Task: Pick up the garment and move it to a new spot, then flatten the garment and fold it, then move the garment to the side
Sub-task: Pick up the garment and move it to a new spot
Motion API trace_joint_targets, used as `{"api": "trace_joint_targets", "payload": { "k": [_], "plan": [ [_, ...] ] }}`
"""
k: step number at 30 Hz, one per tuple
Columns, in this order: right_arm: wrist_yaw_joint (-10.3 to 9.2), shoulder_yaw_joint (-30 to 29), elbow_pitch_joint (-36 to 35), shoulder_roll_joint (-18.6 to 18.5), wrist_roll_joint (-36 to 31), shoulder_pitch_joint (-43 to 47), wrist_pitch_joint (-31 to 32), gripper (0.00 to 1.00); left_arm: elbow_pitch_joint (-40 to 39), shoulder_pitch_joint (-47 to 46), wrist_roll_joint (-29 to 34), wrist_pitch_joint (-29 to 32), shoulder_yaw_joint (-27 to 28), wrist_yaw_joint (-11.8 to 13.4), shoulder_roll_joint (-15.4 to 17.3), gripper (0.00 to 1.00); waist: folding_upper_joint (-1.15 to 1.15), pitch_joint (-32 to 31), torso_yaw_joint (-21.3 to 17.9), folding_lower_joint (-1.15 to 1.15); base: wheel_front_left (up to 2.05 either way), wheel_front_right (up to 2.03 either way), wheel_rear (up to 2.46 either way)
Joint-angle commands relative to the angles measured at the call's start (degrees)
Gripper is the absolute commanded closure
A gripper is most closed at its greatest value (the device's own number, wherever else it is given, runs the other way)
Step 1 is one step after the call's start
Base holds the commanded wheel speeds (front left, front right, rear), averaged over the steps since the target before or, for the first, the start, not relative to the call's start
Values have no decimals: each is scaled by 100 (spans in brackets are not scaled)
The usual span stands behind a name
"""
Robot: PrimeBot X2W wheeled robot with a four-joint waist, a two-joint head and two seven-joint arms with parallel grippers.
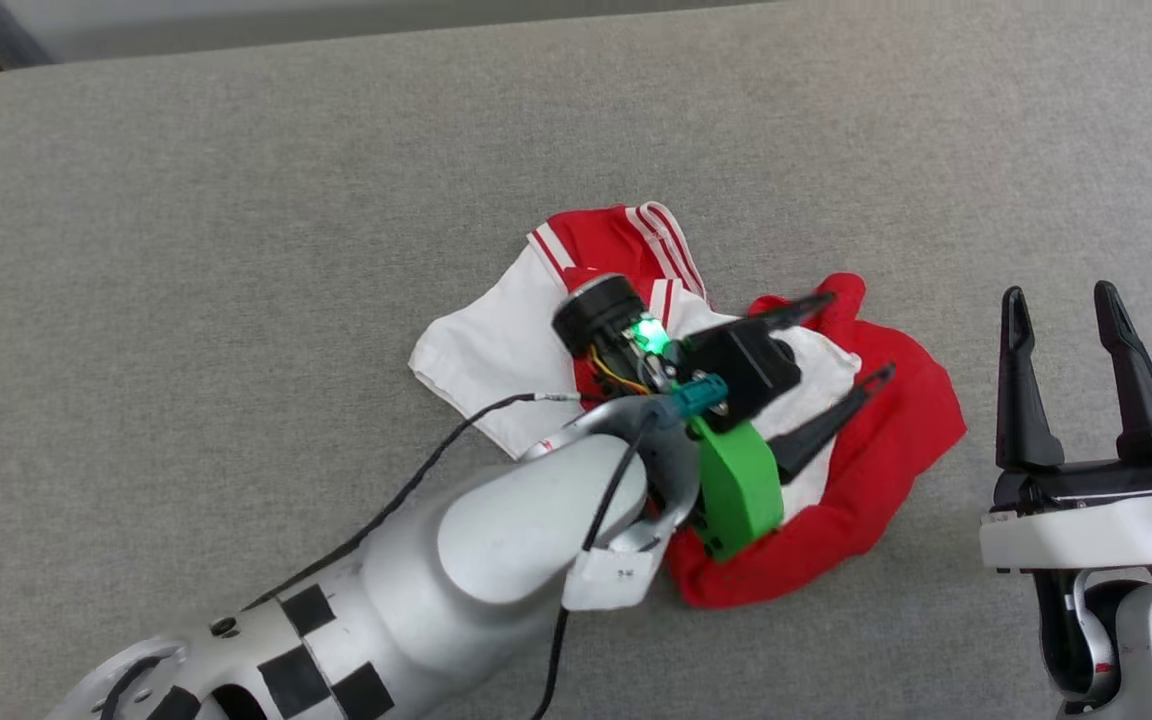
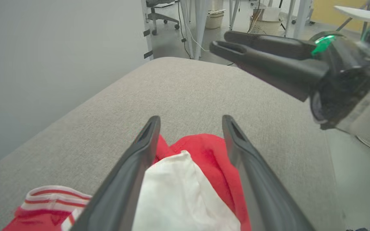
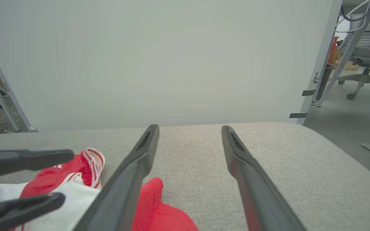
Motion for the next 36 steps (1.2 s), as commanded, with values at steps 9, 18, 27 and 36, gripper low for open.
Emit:
{"api": "trace_joint_targets", "payload": {
  "k": [9, 18, 27, 36],
  "plan": [
    [-4, 12, -20, 1, -124, 276, -27, 0, -86, 599, 263, -517, 1306, 1200, 665, 0, 0, -647, 510, 0, 0, 0, 0],
    [-4, 27, 7, 2, -179, 489, -27, 0, -1035, 2278, 903, -521, 3311, 1920, 1310, 0, 0, -932, 609, 0, 0, 0, 0],
    [-4, 275, 160, 2, -115, 712, -27, 0, -1468, 4318, 1485, -522, 5101, 1729, 1010, 0, 0, -1221, 643, 0, 0, 0, 0],
    [-4, 553, 416, 2, -13, 1013, -27, 0, -1462, 5071, 2024, -522, 5796, 1228, 357, 0, 0, -1493, 704, 0, 0, 0, 0]
  ]
}}
